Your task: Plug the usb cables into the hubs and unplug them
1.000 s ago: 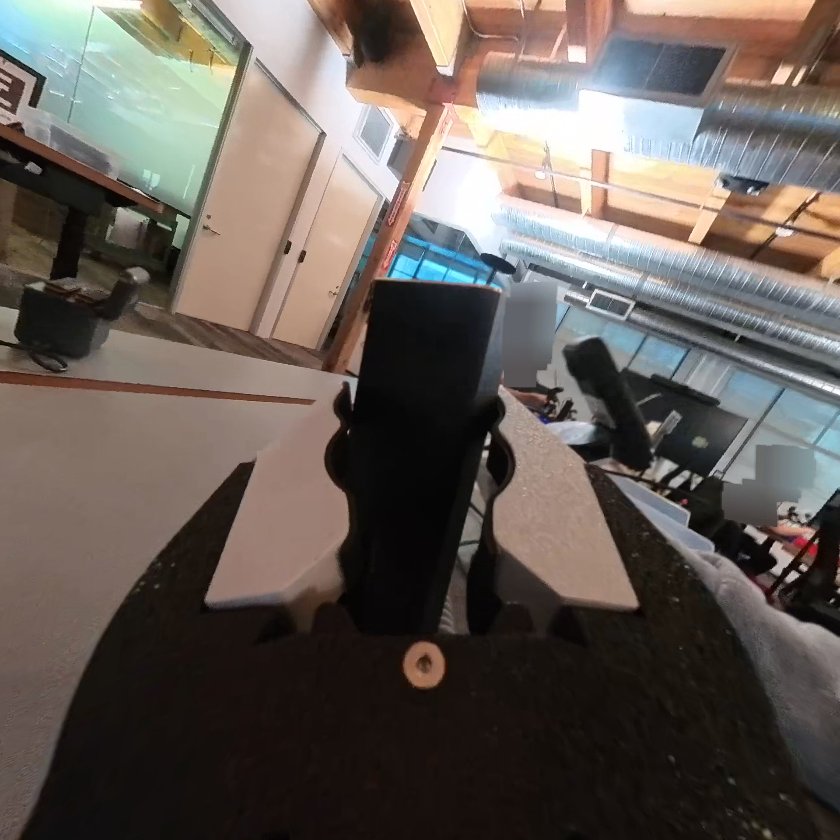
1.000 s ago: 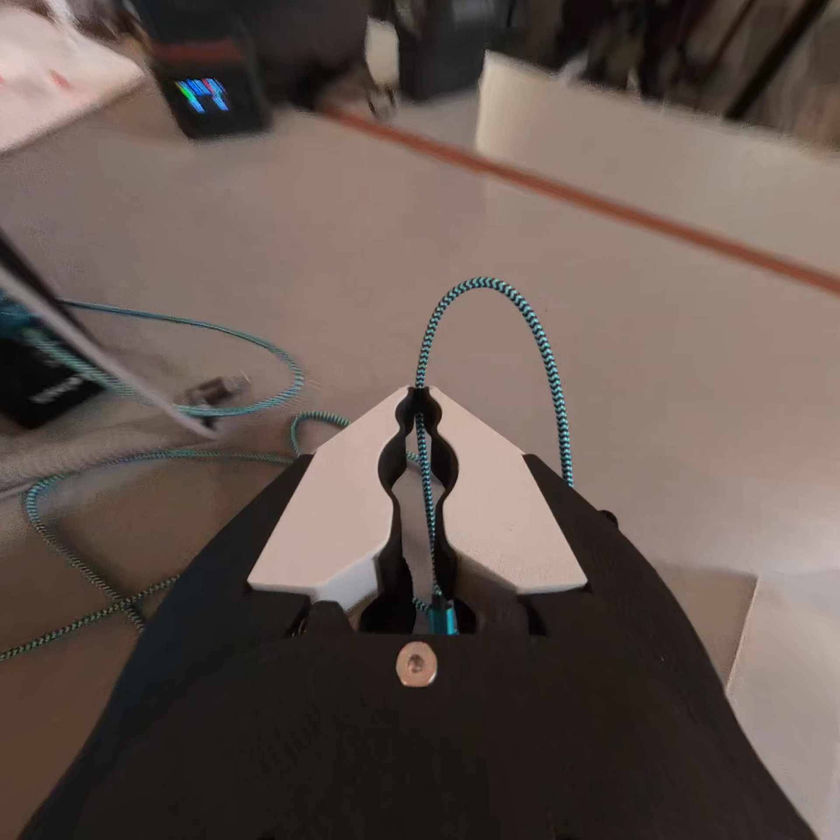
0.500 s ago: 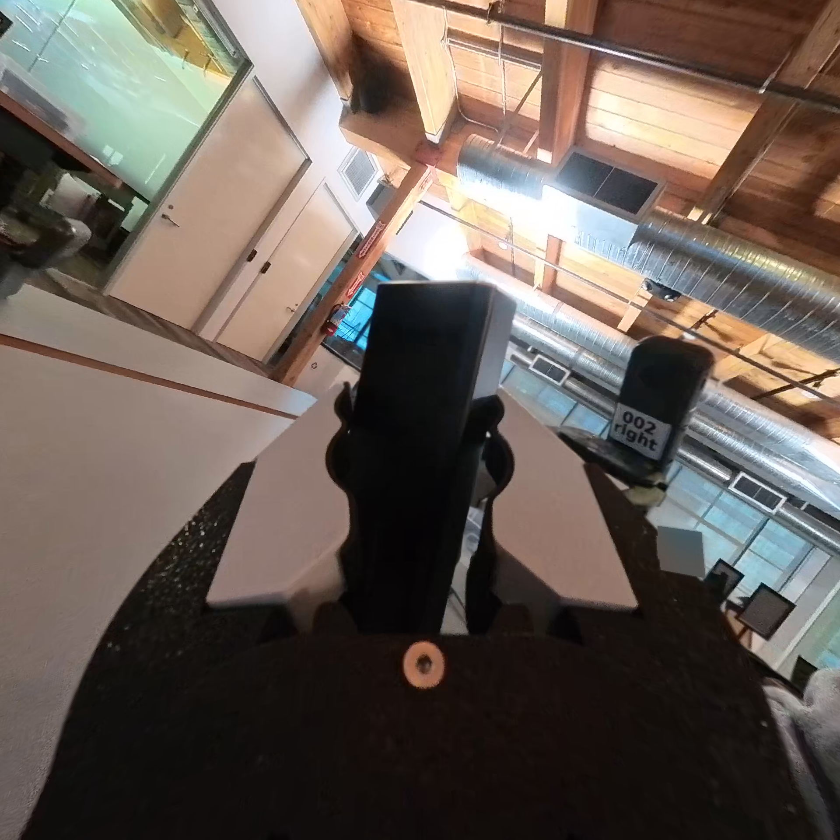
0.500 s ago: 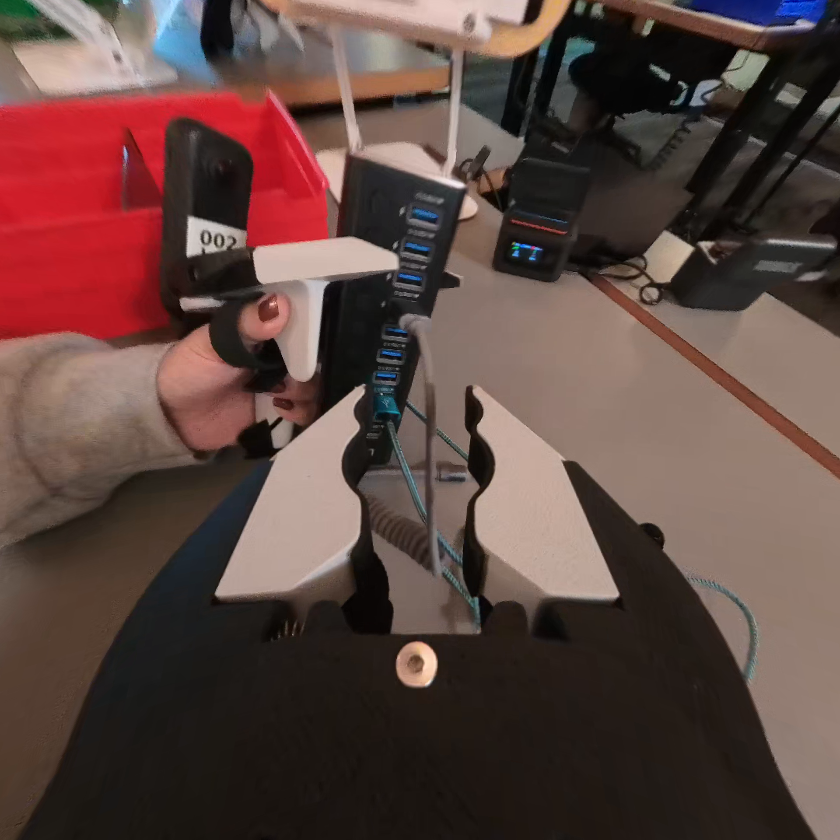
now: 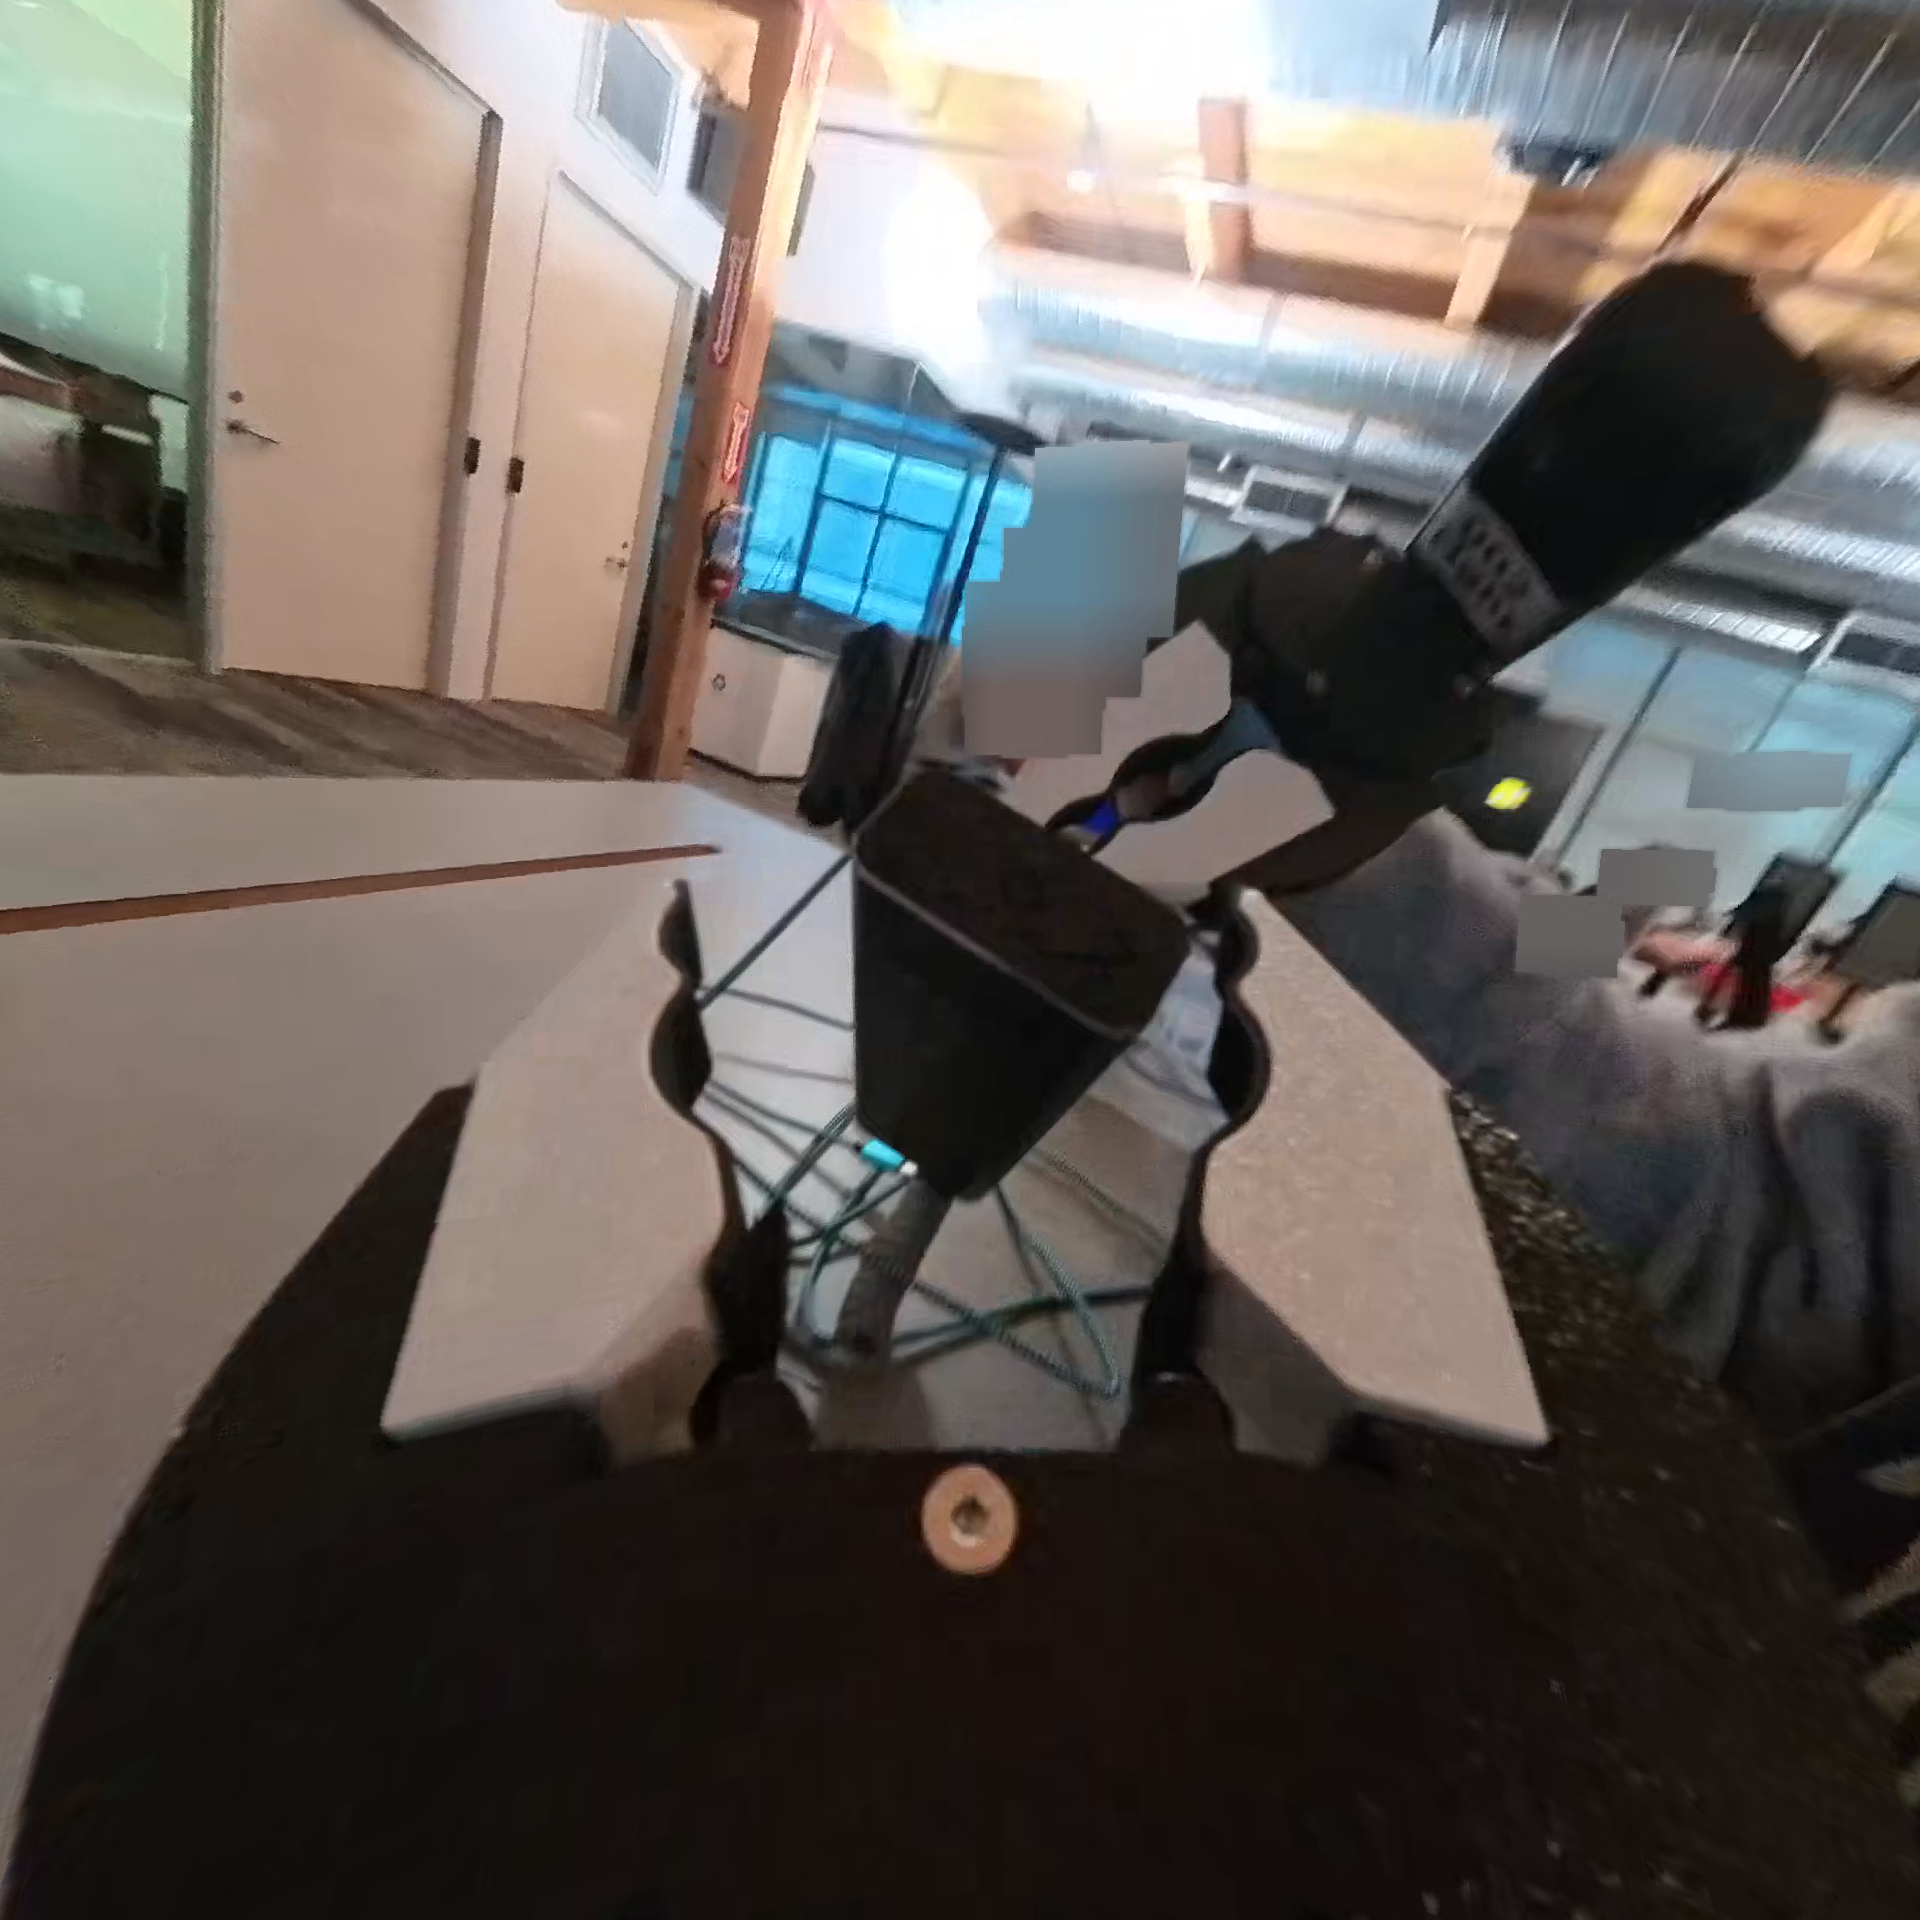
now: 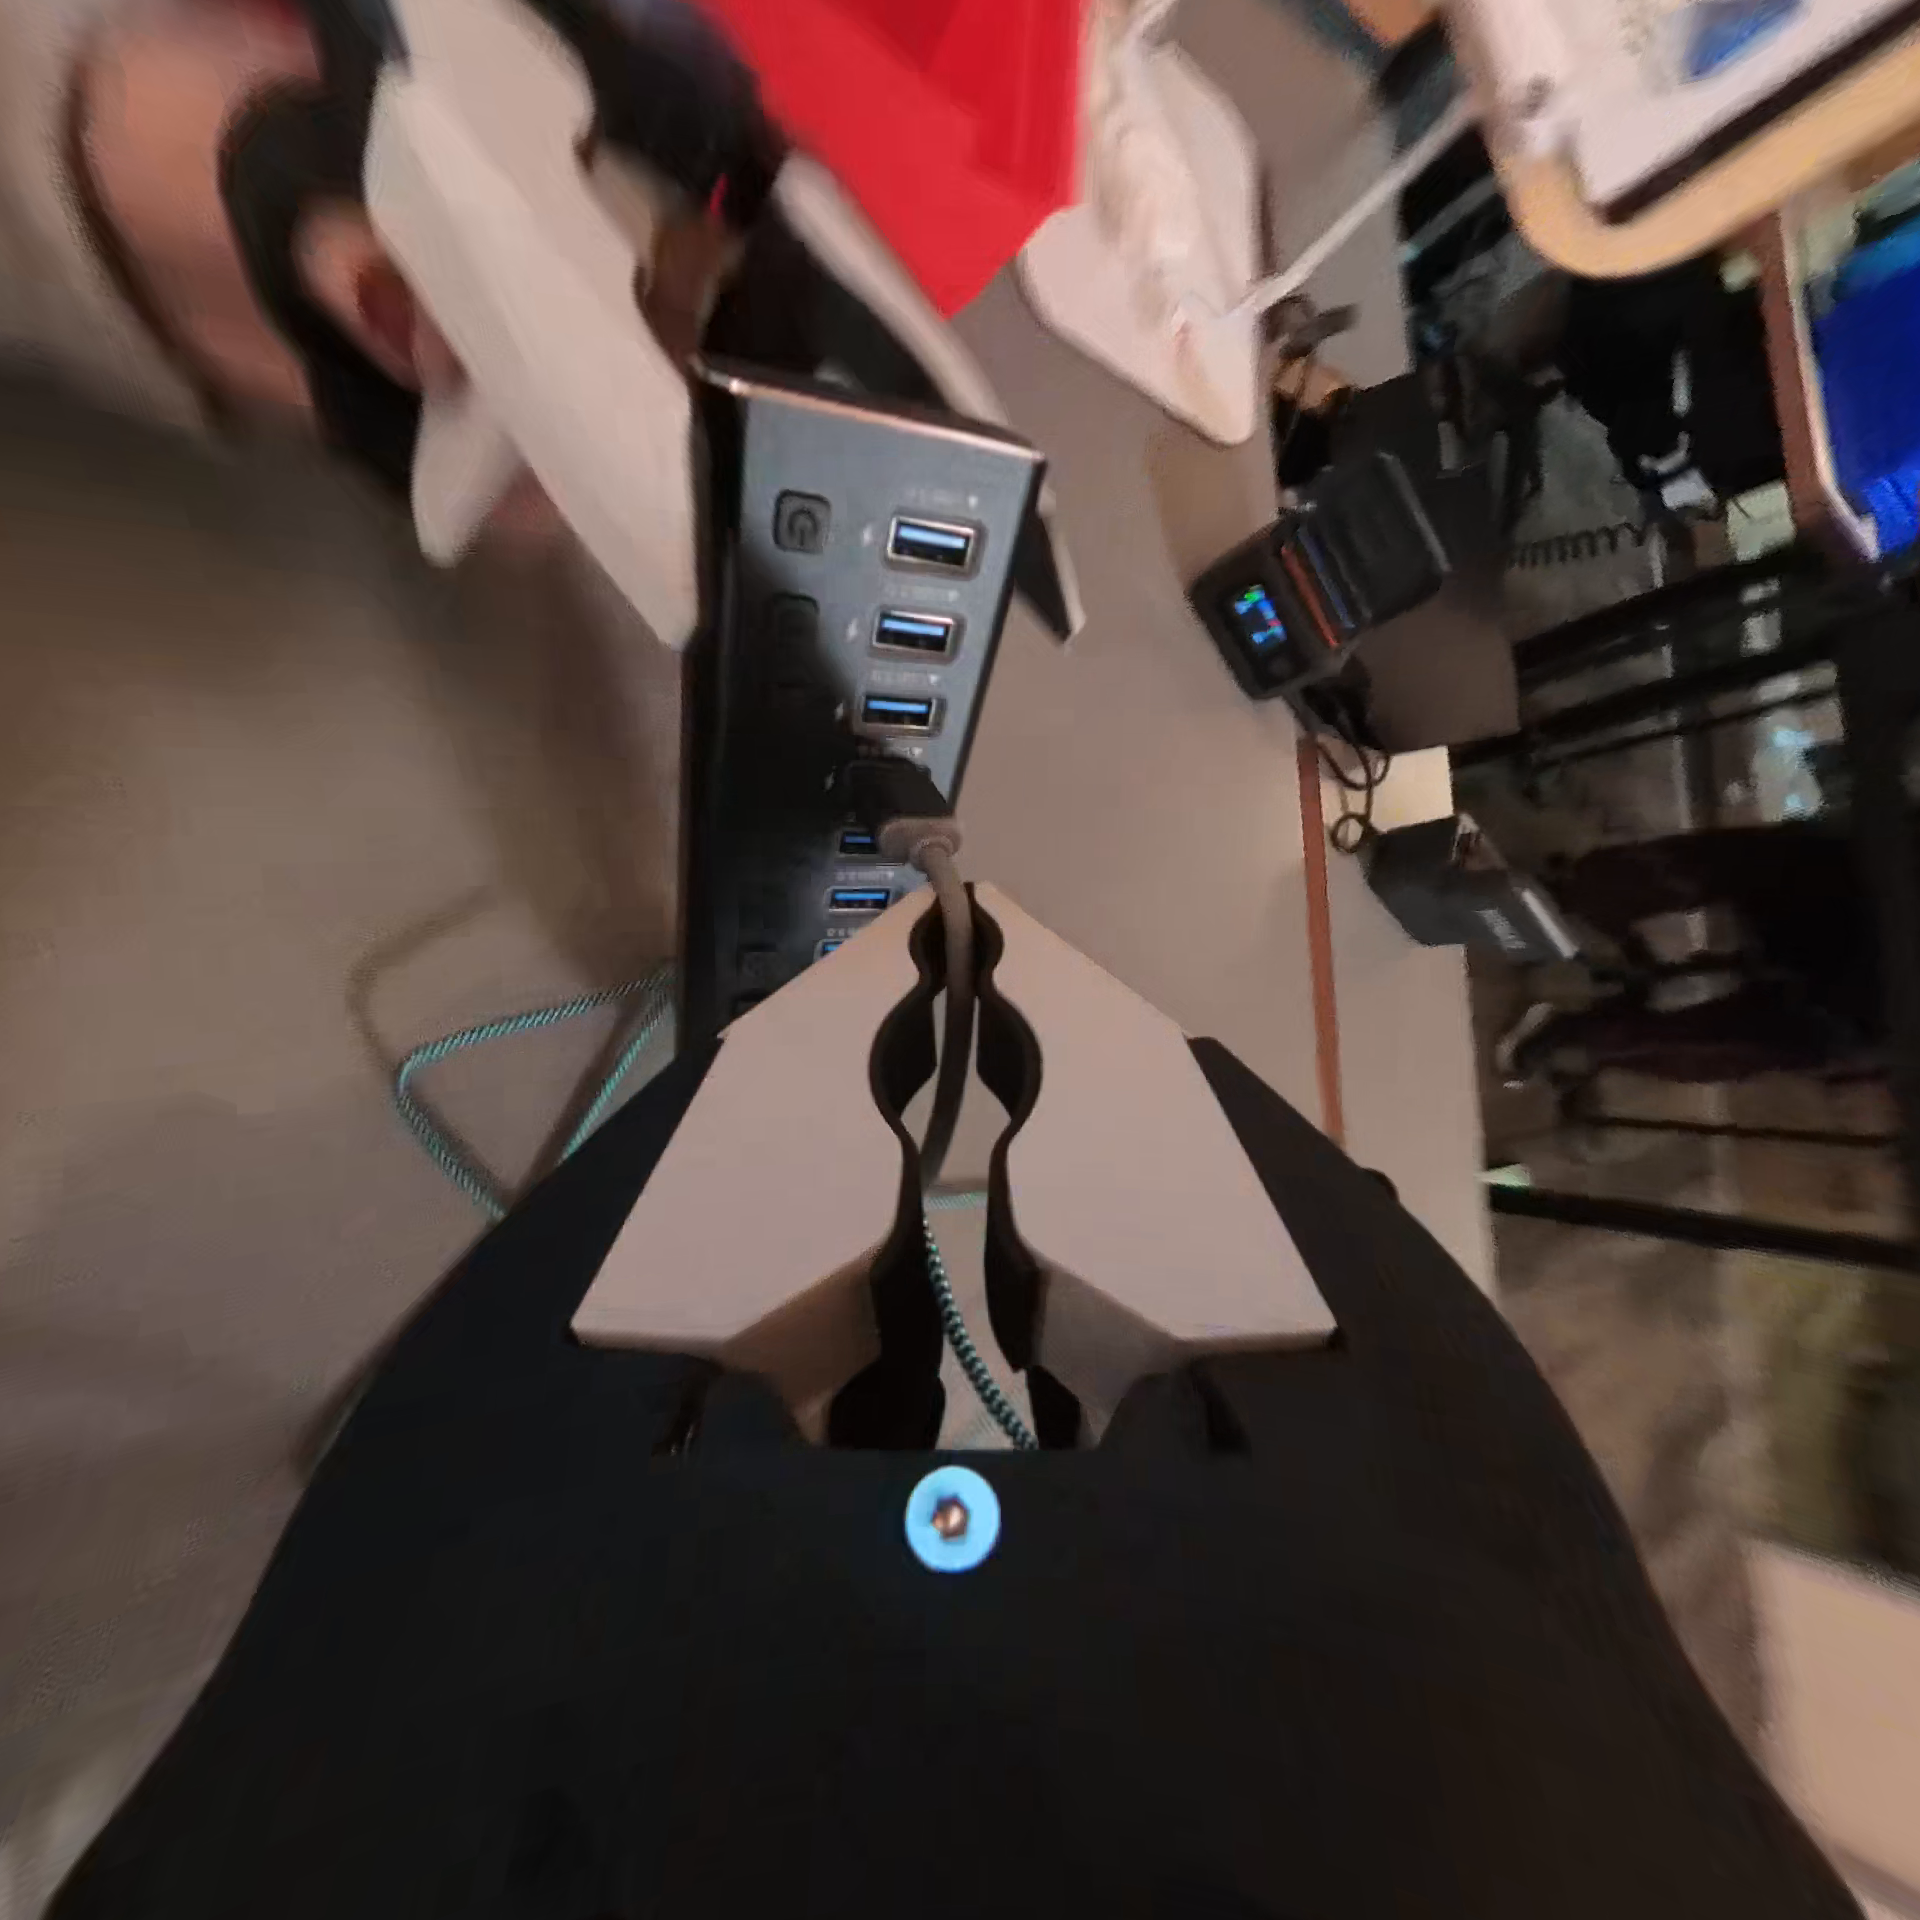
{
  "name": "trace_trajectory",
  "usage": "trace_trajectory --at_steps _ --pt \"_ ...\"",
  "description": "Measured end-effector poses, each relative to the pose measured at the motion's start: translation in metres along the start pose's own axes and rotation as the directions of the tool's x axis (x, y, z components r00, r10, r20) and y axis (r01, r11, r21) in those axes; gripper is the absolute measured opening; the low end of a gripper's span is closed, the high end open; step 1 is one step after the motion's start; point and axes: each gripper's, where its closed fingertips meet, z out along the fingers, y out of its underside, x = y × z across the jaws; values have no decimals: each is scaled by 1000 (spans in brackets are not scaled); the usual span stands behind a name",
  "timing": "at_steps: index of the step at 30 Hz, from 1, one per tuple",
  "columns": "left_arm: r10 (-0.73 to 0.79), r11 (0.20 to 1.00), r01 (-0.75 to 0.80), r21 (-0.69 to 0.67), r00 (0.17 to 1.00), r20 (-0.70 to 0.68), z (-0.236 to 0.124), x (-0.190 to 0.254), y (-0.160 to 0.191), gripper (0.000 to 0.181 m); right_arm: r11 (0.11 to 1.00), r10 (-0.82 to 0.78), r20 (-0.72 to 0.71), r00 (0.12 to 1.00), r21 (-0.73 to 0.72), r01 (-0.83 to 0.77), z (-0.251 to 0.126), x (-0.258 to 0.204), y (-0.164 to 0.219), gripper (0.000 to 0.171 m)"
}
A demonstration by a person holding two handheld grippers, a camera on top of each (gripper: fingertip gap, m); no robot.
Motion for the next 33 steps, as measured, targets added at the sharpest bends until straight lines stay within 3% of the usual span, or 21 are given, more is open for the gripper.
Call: trace_trajectory --at_steps 1,5,10,14,17,22,29,33 --pt "71 996 -69 -61 997 39 -4 5 7 111 995 -90 31 995 -44 91 -5 -8 3 0" --pt "301 915 -259 -308 949 97 -29 24 48 118 967 -193 143 971 -140 212 -3 -37 6 0" --pt "363 812 -258 -523 925 108 -62 38 97 110 970 -172 198 965 -139 201 19 -70 -5 0" --pt "290 851 -179 -493 944 157 -85 39 102 84 969 -203 214 956 -94 227 33 -93 -22 0" --pt "242 894 -161 -419 959 146 -93 45 90 83 973 -220 246 944 -13 231 37 -110 -36 0" --pt "360 751 -205 -628 924 128 -112 38 116 107 976 -208 295 932 1 217 49 -123 -41 0" --pt "328 733 -161 -661 935 136 -121 35 129 76 923 -331 320 888 -84 375 58 -129 -30 0" --pt "362 644 -117 -756 917 166 -128 21 146 70 841 -507 297 809 -34 540 60 -136 -34 38"
